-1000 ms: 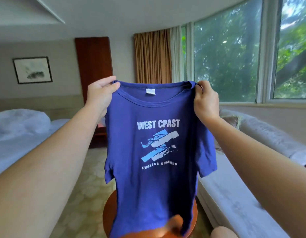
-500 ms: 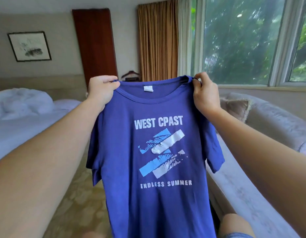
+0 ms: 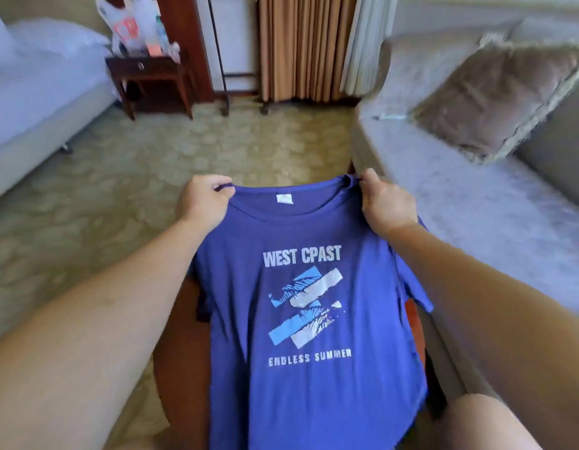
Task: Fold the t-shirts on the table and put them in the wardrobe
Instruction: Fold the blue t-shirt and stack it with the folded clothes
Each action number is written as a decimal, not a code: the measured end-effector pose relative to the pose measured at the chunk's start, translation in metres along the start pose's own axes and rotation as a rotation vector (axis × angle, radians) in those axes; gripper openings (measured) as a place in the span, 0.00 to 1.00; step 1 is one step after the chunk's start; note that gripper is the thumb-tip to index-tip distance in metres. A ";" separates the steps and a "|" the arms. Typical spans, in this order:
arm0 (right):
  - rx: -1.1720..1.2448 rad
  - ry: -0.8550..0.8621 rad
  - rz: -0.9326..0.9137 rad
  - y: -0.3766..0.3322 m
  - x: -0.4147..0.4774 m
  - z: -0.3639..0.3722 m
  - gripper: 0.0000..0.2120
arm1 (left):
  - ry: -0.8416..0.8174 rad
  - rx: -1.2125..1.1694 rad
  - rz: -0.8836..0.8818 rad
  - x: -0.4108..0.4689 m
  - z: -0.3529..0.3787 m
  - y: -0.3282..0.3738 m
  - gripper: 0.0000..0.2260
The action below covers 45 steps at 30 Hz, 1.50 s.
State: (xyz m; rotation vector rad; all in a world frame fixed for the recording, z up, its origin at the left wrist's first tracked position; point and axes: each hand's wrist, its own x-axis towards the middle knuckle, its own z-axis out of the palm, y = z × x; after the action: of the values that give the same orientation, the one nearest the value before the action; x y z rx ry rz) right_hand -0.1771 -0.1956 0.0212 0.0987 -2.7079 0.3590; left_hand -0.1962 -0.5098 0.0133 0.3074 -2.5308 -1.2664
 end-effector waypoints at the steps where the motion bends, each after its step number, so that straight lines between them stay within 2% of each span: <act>1: -0.016 -0.024 -0.010 0.005 0.008 0.022 0.11 | -0.009 0.022 -0.027 0.010 0.016 -0.015 0.10; 6: -0.058 -0.134 -0.016 0.032 0.026 0.124 0.09 | -0.116 0.109 -0.126 0.043 0.089 -0.080 0.10; 10: -0.056 -0.225 0.088 0.059 0.012 0.171 0.11 | -0.197 0.237 -0.116 0.031 0.117 -0.109 0.15; 14: -0.062 -0.114 0.210 0.055 0.007 0.173 0.21 | -0.086 0.550 0.025 0.007 0.114 -0.111 0.23; 18: 0.032 -0.095 0.108 0.009 -0.026 0.150 0.24 | -0.079 0.573 0.289 -0.040 0.108 -0.087 0.19; 19: 0.039 -0.133 0.075 -0.004 -0.041 0.146 0.23 | -0.105 0.580 0.344 -0.054 0.108 -0.080 0.18; 21: 0.039 -0.337 0.073 -0.028 -0.075 0.138 0.24 | -0.187 0.616 0.347 -0.080 0.110 -0.072 0.18; 24: -0.020 -0.598 0.099 -0.036 -0.113 0.139 0.32 | -0.389 0.778 0.157 -0.110 0.113 -0.080 0.25; 26: -0.089 -0.641 0.077 -0.034 -0.123 0.140 0.33 | -0.487 0.828 0.090 -0.119 0.110 -0.090 0.29; 28: -0.109 -0.633 0.078 -0.032 -0.122 0.141 0.34 | -0.514 0.821 0.099 -0.121 0.107 -0.097 0.30; 32: -0.125 -0.600 0.075 -0.029 -0.118 0.144 0.35 | -0.446 0.730 0.168 -0.121 0.105 -0.100 0.28; 36: -0.143 -0.573 0.087 -0.022 -0.112 0.147 0.36 | -0.270 0.634 0.243 -0.115 0.101 -0.103 0.21; 38: -0.144 -0.574 0.095 -0.019 -0.108 0.148 0.36 | -0.147 0.587 0.223 -0.110 0.094 -0.110 0.19; 39: -0.143 -0.574 0.097 -0.017 -0.108 0.148 0.36 | -0.059 0.560 0.166 -0.106 0.088 -0.114 0.19; 41: -0.145 -0.568 0.096 -0.016 -0.107 0.149 0.36 | 0.089 0.466 -0.058 -0.097 0.071 -0.121 0.20; 43: -0.154 -0.569 0.097 -0.016 -0.107 0.149 0.36 | 0.085 0.444 -0.268 -0.086 0.055 -0.128 0.21; 45: -0.163 -0.564 0.099 -0.016 -0.106 0.149 0.35 | -0.002 0.480 -0.309 -0.078 0.045 -0.135 0.22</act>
State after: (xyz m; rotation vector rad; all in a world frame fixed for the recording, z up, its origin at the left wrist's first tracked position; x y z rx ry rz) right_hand -0.1351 -0.2488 -0.1499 0.0200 -3.2971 0.1494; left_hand -0.1317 -0.5317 -0.1340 0.8262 -2.8416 -0.7207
